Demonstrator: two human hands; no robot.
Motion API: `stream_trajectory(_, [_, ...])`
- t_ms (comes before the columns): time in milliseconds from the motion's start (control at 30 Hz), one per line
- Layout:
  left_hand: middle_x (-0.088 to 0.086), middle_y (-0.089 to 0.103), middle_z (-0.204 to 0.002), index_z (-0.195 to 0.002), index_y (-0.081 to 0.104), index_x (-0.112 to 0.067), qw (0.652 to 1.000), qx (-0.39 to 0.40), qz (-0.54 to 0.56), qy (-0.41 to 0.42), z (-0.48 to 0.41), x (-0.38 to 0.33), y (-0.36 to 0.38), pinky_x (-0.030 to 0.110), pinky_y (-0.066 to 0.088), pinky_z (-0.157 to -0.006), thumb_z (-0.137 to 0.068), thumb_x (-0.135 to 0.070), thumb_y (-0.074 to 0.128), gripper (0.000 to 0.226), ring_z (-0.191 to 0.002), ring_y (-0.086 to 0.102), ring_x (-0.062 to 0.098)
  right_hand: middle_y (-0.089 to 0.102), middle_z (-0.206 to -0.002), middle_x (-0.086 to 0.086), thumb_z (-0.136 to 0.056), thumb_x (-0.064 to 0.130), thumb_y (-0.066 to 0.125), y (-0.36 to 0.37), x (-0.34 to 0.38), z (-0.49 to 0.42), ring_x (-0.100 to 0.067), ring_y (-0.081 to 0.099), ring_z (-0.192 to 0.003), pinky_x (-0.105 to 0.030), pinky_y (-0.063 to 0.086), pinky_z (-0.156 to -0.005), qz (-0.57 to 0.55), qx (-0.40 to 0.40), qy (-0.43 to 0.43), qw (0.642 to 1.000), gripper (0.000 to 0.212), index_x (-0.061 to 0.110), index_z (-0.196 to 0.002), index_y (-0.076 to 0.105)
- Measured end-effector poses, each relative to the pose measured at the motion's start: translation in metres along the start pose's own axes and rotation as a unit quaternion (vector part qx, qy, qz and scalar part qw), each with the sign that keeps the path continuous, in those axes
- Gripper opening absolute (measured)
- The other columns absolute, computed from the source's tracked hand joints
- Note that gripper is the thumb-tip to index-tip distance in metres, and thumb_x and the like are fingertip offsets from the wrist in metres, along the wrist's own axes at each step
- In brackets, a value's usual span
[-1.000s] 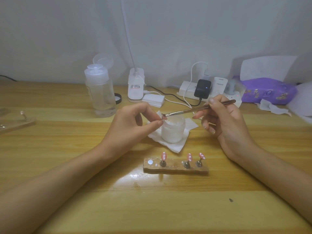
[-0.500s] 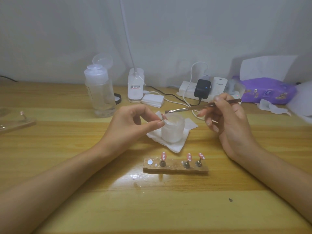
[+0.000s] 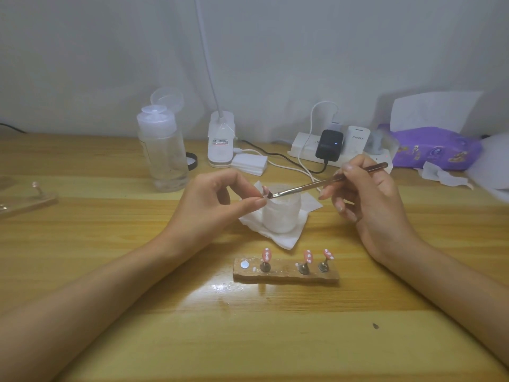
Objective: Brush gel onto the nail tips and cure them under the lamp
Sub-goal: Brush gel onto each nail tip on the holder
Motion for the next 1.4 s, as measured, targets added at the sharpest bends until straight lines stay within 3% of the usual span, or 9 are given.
stream_trajectory(100, [-0.015,0.072,-0.082,-0.072,0.068,-0.027,1.000,0.006,-0.006,0.018,0.000,0.001,0.000,0.011,0.035,-0.054,-0.081,-0.019,0.081,0.017,-0.051,0.039,0.006,0.065,-0.059,-0.007,-0.102,0.014,0.045,-0.002,0.001,-0.001,-0.011,0.045,-0.042,-0.016,0.029,-0.037,-0.025,-0.027,0.001,0.999,0.028,0.019,-0.075,0.046])
stream_trajectory(333, [-0.028,0.060,-0.067,-0.077,0.071,-0.023,0.999,-0.002,-0.020,0.048,-0.001,0.004,0.000,0.010,0.034,-0.057,-0.082,-0.017,0.080,0.012,-0.051,0.034,0.010,0.067,-0.062,-0.008,-0.103,0.015,0.045,-0.001,0.001,-0.001,-0.011,0.046,-0.044,-0.017,0.030,-0.038,-0.006,-0.013,0.000,1.000,0.029,0.020,-0.074,0.046])
stream_trajectory(567, [-0.025,0.063,-0.076,-0.076,0.069,-0.023,0.997,-0.009,-0.023,0.071,-0.001,0.003,0.001,0.011,0.034,-0.056,-0.081,-0.027,0.080,0.012,-0.052,0.034,0.008,0.070,-0.067,-0.007,-0.103,0.020,0.046,0.002,0.001,0.000,-0.011,0.047,-0.044,-0.016,0.031,-0.039,-0.022,0.014,-0.006,1.000,0.030,0.024,-0.074,0.050])
stream_trajectory(733, [-0.025,0.061,-0.074,-0.076,0.070,-0.024,0.997,-0.009,-0.024,0.074,-0.001,0.003,0.002,0.013,0.034,-0.058,-0.081,-0.033,0.079,0.014,-0.053,0.033,0.016,0.068,-0.062,-0.006,-0.103,0.017,0.046,-0.001,0.001,-0.002,-0.010,0.044,-0.040,-0.016,0.027,-0.037,-0.025,-0.028,0.007,0.999,0.027,0.019,-0.076,0.044])
stream_trajectory(900, [-0.022,0.063,-0.078,-0.076,0.069,-0.026,0.997,-0.008,-0.016,0.072,-0.001,0.006,0.001,0.016,0.036,-0.059,-0.081,-0.029,0.080,0.012,-0.054,0.034,0.013,0.071,-0.069,-0.007,-0.103,0.022,0.047,0.002,0.001,0.000,-0.010,0.045,-0.042,-0.016,0.029,-0.038,-0.027,0.022,-0.012,0.999,0.027,0.021,-0.076,0.049])
stream_trajectory(1067, [-0.025,0.062,-0.075,-0.076,0.069,-0.027,0.997,-0.007,-0.021,0.074,0.000,0.004,0.001,0.010,0.034,-0.059,-0.081,-0.027,0.080,0.012,-0.053,0.034,0.020,0.068,-0.061,-0.005,-0.103,0.017,0.047,-0.003,0.006,-0.003,-0.009,0.046,-0.042,-0.016,0.033,-0.040,-0.033,-0.053,0.008,0.998,0.027,0.020,-0.076,0.047])
stream_trajectory(1133, [-0.024,0.062,-0.077,-0.076,0.069,-0.028,0.997,-0.006,-0.017,0.074,0.000,0.004,0.001,0.011,0.035,-0.059,-0.082,-0.025,0.080,0.013,-0.053,0.035,0.022,0.068,-0.063,-0.002,-0.104,0.019,0.045,-0.009,0.019,-0.009,-0.009,0.048,-0.045,-0.016,0.035,-0.042,-0.055,-0.080,-0.027,0.995,0.025,0.021,-0.079,0.048])
stream_trajectory(1267, [-0.022,0.065,-0.081,-0.077,0.068,-0.029,0.998,0.000,-0.010,0.066,0.001,0.004,0.000,0.014,0.038,-0.060,-0.083,-0.025,0.079,0.013,-0.054,0.040,0.019,0.071,-0.073,0.000,-0.102,0.025,0.046,-0.023,0.060,-0.022,-0.011,0.054,-0.055,-0.017,0.037,-0.045,0.003,-0.008,-0.119,0.993,0.017,0.027,-0.087,0.055])
stream_trajectory(1400, [-0.019,0.067,-0.084,-0.076,0.067,-0.031,0.998,0.004,-0.014,0.061,0.001,0.002,0.000,0.013,0.039,-0.060,-0.084,-0.024,0.079,0.016,-0.055,0.042,0.011,0.073,-0.076,-0.006,-0.099,0.029,0.051,-0.028,0.067,-0.015,-0.015,0.061,-0.056,-0.018,0.043,-0.045,0.062,0.046,-0.096,0.992,0.021,0.027,-0.080,0.060])
Point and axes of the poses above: each hand's wrist, its own z-axis away from the middle knuckle, its own y-axis out of the palm, x = y × z, the point moved 1 cm from there along -z, towards the middle knuckle
